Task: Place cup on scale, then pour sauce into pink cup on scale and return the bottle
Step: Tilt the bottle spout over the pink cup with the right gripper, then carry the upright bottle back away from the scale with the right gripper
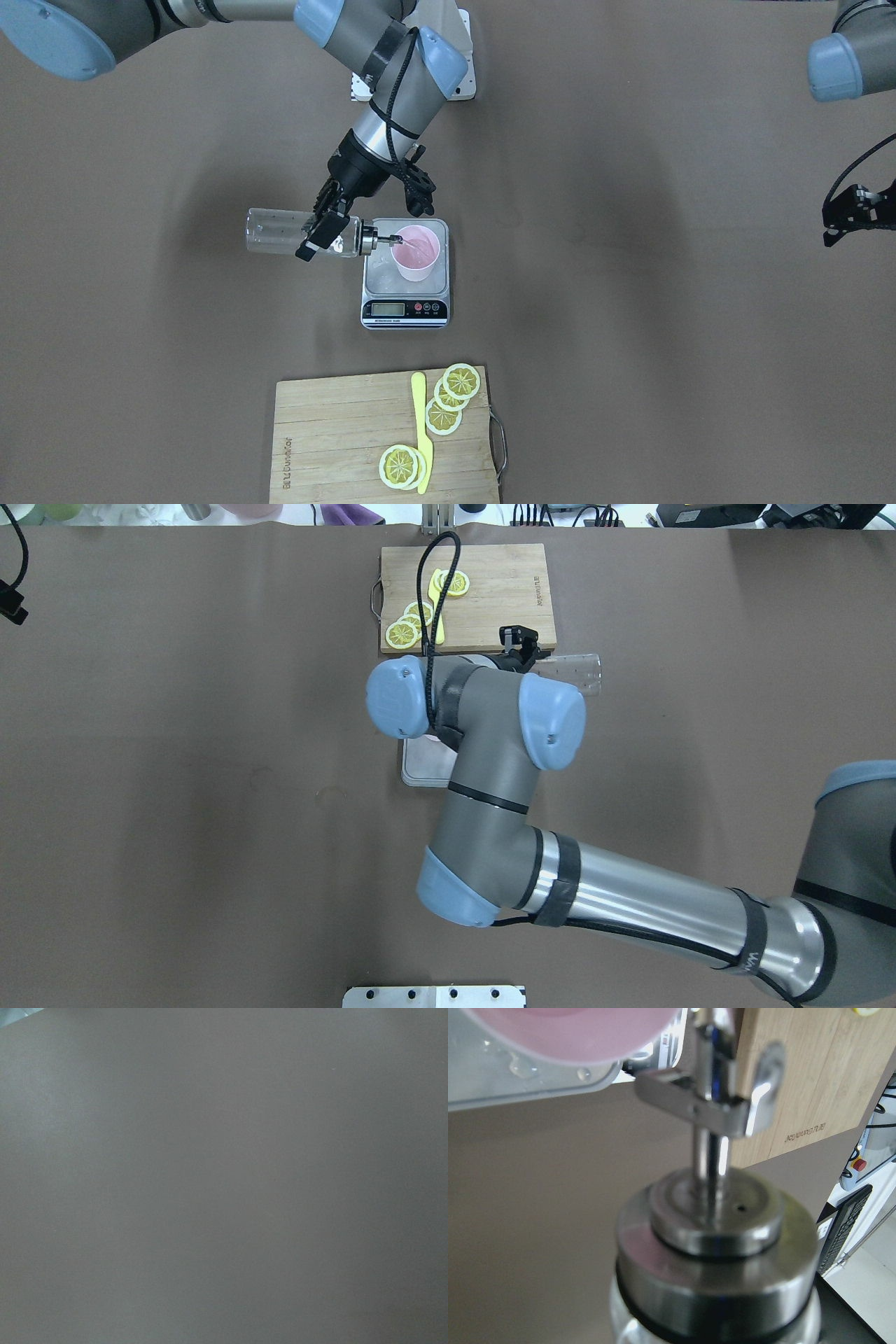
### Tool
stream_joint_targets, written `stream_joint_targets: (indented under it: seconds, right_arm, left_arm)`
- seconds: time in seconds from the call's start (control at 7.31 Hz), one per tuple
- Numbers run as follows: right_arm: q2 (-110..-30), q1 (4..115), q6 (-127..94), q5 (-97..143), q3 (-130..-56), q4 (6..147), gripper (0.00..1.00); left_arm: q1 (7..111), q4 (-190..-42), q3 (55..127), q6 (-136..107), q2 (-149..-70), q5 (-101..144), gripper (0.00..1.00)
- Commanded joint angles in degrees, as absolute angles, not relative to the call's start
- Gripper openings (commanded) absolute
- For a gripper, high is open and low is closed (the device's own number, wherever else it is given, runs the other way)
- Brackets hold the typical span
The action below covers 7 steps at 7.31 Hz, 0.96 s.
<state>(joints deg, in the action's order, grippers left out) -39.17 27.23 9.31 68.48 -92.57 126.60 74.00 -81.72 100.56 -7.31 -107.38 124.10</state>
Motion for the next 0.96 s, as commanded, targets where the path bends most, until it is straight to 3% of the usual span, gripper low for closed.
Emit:
stream_joint_targets:
  seconds: [0.0, 0.27, 0.82]
  right_arm:
    - [-47.8, 28.3, 5.6, 73.1, -102.6, 117.3, 0.00]
    - [-54.6, 32.6, 1.4, 81.3, -107.4, 105.5, 0.00]
    - [-75.0, 53.3, 1.3, 108.2, -106.5, 72.0, 0.00]
  left_arm:
    - [74.0, -81.7, 100.6, -7.4, -107.5, 124.1, 0.98]
    - [74.0, -81.7, 100.6, -7.5, -107.5, 124.0, 0.98]
    - [74.0, -81.7, 100.5, -8.8, -107.8, 124.0, 0.98]
